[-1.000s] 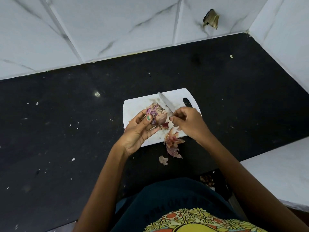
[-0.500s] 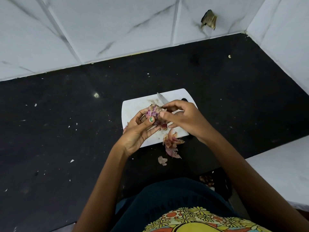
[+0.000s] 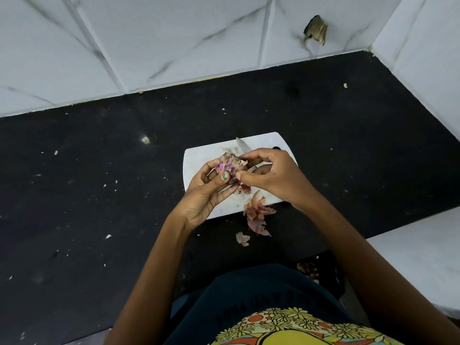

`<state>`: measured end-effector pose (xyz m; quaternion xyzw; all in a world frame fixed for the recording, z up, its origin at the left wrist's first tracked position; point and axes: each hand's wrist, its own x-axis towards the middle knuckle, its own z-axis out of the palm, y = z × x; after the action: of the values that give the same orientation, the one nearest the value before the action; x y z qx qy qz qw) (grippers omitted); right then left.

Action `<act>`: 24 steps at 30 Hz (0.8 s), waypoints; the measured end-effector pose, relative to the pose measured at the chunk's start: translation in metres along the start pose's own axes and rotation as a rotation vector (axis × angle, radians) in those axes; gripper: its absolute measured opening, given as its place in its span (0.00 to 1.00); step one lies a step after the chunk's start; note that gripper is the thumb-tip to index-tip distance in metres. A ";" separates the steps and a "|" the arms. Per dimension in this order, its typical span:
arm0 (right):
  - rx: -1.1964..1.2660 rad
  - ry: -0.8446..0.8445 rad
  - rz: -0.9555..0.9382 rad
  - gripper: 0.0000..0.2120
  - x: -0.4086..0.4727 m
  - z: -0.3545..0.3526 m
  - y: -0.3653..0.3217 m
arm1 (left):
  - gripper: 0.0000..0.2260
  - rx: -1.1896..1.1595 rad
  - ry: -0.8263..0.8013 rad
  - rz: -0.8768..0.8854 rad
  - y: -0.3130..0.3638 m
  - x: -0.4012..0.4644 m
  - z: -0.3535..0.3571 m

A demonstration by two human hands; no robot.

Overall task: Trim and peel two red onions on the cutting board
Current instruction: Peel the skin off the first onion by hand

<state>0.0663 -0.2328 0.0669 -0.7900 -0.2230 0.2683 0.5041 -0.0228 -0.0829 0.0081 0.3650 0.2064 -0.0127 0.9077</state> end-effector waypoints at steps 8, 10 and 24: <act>-0.011 0.026 0.000 0.13 0.004 0.001 0.004 | 0.40 -0.001 0.009 -0.011 -0.002 0.000 0.001; 0.027 0.027 0.002 0.11 0.005 -0.001 0.006 | 0.42 -0.013 0.003 -0.018 -0.001 0.000 0.000; 0.146 0.094 -0.042 0.03 0.001 0.001 0.009 | 0.44 0.014 -0.016 -0.021 -0.002 0.002 -0.003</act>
<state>0.0669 -0.2355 0.0582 -0.7580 -0.1954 0.2358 0.5758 -0.0225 -0.0821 0.0046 0.3689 0.2027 -0.0264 0.9067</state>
